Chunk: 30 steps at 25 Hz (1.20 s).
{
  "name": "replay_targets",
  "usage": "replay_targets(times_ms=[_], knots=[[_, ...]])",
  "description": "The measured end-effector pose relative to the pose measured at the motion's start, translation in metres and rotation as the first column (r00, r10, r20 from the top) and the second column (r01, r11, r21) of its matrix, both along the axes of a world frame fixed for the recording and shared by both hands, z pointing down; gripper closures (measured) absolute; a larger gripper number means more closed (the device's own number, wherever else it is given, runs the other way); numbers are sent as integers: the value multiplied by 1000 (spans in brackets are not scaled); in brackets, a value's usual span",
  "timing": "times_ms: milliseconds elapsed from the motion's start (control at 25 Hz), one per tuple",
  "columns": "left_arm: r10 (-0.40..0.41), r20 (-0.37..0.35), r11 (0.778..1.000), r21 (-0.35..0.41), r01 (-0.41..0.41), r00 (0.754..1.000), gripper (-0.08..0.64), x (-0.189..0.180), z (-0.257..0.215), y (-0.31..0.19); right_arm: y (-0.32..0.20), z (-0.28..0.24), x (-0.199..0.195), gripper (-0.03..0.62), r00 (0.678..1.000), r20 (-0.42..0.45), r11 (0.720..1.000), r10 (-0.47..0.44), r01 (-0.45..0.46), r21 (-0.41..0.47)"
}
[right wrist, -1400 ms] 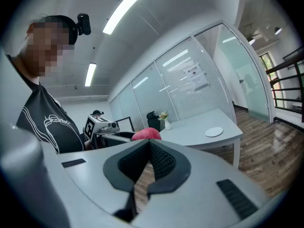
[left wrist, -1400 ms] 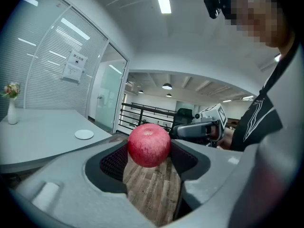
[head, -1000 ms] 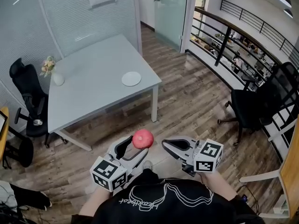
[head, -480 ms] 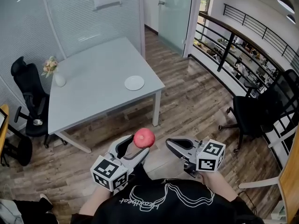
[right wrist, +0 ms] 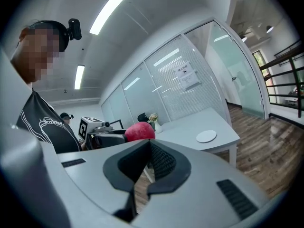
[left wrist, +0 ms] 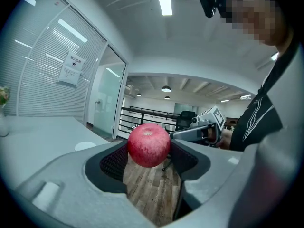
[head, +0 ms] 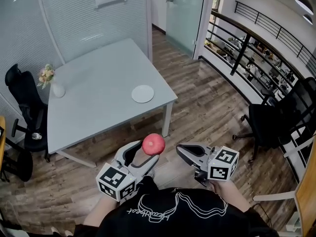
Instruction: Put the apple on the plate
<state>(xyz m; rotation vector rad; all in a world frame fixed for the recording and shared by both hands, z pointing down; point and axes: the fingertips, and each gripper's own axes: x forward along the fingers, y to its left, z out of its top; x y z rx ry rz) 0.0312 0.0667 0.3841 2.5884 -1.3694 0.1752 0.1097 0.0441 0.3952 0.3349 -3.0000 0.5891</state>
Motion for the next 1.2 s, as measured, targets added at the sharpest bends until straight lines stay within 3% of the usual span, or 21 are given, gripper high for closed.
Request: replay_targets(times_ms=[480, 840, 1200], knots=[[17, -31, 999, -40, -18, 999, 273, -81, -2, -107, -98, -6, -76, 583, 999, -36, 999, 30, -30, -19], [59, -38, 997, -47, -61, 998, 273, -125, 6, -175, -155, 5, -119, 583, 995, -79, 997, 68, -71, -38], [93, -37, 994, -57, -95, 995, 273, -156, 17, -240, -202, 15, -147, 583, 992, -69, 992, 107, -110, -53]])
